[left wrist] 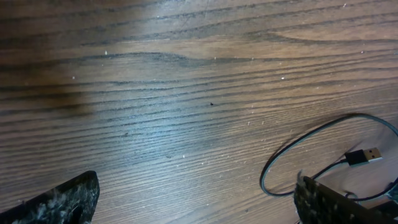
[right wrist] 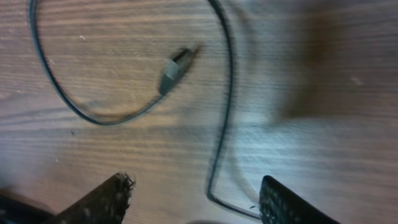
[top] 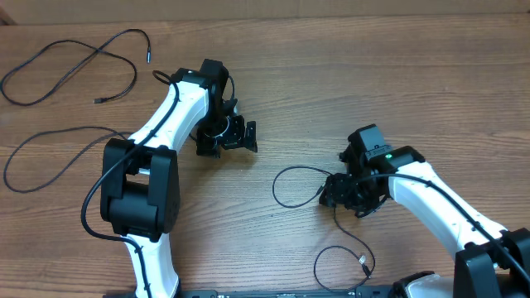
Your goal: Untangle cables
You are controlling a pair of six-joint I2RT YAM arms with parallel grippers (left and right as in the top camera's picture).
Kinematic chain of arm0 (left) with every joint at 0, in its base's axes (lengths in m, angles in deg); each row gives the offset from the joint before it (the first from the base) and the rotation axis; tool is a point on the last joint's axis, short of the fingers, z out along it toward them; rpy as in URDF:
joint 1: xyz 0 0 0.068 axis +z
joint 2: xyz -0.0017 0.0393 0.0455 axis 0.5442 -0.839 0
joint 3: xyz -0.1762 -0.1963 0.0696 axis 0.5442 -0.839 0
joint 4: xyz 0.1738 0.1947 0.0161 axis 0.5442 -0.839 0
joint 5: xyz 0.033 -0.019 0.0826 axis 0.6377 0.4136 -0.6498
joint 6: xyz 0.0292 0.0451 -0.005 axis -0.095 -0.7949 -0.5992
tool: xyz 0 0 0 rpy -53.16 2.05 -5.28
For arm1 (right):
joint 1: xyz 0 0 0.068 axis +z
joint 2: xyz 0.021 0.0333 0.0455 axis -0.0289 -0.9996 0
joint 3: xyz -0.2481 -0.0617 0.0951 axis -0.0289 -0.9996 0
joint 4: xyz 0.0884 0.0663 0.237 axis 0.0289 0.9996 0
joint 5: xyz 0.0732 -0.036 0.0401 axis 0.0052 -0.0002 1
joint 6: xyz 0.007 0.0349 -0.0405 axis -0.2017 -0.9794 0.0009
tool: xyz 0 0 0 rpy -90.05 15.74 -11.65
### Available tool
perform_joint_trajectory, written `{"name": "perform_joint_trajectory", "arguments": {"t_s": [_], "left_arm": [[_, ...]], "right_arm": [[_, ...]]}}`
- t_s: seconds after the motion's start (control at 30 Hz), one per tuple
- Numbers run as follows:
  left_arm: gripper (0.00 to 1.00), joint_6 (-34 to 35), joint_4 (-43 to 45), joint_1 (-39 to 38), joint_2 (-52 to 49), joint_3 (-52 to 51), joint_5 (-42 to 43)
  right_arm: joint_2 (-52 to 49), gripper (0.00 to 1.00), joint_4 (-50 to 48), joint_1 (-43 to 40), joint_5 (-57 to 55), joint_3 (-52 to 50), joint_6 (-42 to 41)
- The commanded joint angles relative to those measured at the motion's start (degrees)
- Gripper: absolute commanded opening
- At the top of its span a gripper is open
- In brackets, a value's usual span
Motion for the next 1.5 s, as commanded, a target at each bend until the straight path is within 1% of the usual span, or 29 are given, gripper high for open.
{"name": "perform_joint_trajectory", "arguments": {"t_s": [0.0, 0.03, 0.1, 0.13, 0.17, 0.2, 0.23, 0.27, 0.3, 0.37, 0.43, 0.47, 0.5, 0.57, 0.6, 0.67, 0.7, 0.83, 0.97, 1.07, 1.13, 1.17, 1.33, 1.4, 1.47], "left_arm": [[1.0, -1.3, -0.1, -0.2, -0.7, 0.9, 0.8], [1.0, -1.3, -0.2, -0.2, -0.7, 0.9, 0.8], [1.0, -1.4, -0.4, -0.2, -0.7, 0.9, 0.8], [0.99, -1.4, -0.4, -0.2, -0.7, 0.9, 0.6], [1.0, -1.4, -0.4, -0.2, -0.7, 0.9, 0.6], [1.0, -1.4, -0.4, -0.2, -0.7, 0.9, 0.7], [1.0, -1.4, -0.4, -0.2, -0.7, 0.9, 0.7], [1.0, -1.3, -0.4, -0.2, -0.7, 0.9, 0.7], [1.0, -1.3, -0.4, -0.2, -0.7, 0.9, 0.7], [0.99, -1.3, -0.7, -0.3, -0.7, 0.9, 1.0], [0.91, -2.1, -0.9, -0.3, -0.7, 0.9, 1.7], [0.91, -4.5, -0.9, -0.3, -0.7, 0.9, 3.1], [0.92, -7.3, -1.3, -0.3, -0.7, 0.9, 5.5], [0.99, -12.6, -3.1, -0.2, -0.6, 1.5, 10.4], [1.0, -14.3, -4.4, 0.0, -0.4, 2.2, 12.1], [1.0, -14.9, -7.1, 0.3, -0.1, 4.0, 12.9], [1.0, -15.4, -9.9, 0.4, 0.5, 6.2, 12.9], [1.0, -19.3, -13.9, 0.2, 3.2, 11.1, 14.2], [1.0, -20.7, -13.6, 0.2, 7.6, 13.8, 17.3], [0.99, -22.1, -12.3, 0.2, 11.5, 14.6, 21.3], [0.96, -21.7, -10.3, 0.1, 13.9, 14.6, 24.4], [0.91, -21.1, -9.2, 0.0, 14.9, 14.6, 25.8], [0.92, -15.2, -5.9, -0.2, 17.5, 14.6, 26.9], [0.91, -15.6, -5.8, -0.6, 17.7, 14.6, 28.0], [0.9, -17.8, -5.6, -1.0, 17.7, 14.6, 30.3]], "right_arm": [[0.5, 0.59, -3.5, 0.9, 0.0, -3.3, -3.2], [0.5, 0.58, -4.8, 0.9, -0.6, -4.3, -4.0], [0.5, 0.52, -5.8, 0.9, -2.1, -5.5, -4.2], [0.5, 0.47, -5.7, 0.9, -1.9, -5.6, -4.2], [0.5, 0.38, -5.7, 0.9, -1.3, -5.6, -4.2], [0.5, 0.26, -5.7, 0.9, -0.5, -5.5, -4.2], [0.5, 0.19, -5.7, 0.9, 0.7, -5.4, -4.2], [0.5, 0.09, -5.7, 0.9, 1.9, -5.3, -4.2], [0.5, 0.04, -5.7, 0.9, 3.5, -4.8, -4.2], [0.5, 0.04, -5.0, 0.8, 6.7, -2.8, -4.2], [0.5, 0.04, -3.3, 0.7, 10.7, 1.1, -4.2], [0.5, 0.04, -2.4, 0.7, 12.4, 3.3, -4.2], [0.5, 0.04, -1.3, 0.7, 14.3, 5.8, -4.2], [0.5, 0.04, 1.1, 0.5, 18.7, 12.0, -4.2], [0.5, 0.04, 2.1, 0.3, 20.6, 15.1, -4.6], [0.5, 0.03, 3.3, -0.4, 22.7, 22.1, -9.2], [0.5, 0.04, 3.2, -1.0, 22.7, 27.9, -14.8], [0.5, 0.04, -1.6, -1.9, 22.4, 35.7, -24.2], [0.5, 0.04, -10.6, -2.4, 18.0, 36.9, -36.8], [0.4, 0.04, -13.3, -2.4, 12.9, 36.9, -48.1], [0.4, 0.04, -15.5, -2.3, 13.0, 36.9, -53.2], [0.4, 0.04, -17.3, -2.2, 13.3, 36.9, -55.3], [0.4, 0.04, -21.4, -1.1, 14.5, 36.9, -60.7], [0.4, 0.04, -22.1, -1.0, 14.5, 36.9, -61.2], [0.4, 0.04, -22.5, -1.0, 14.4, 36.9, -61.3]]}}
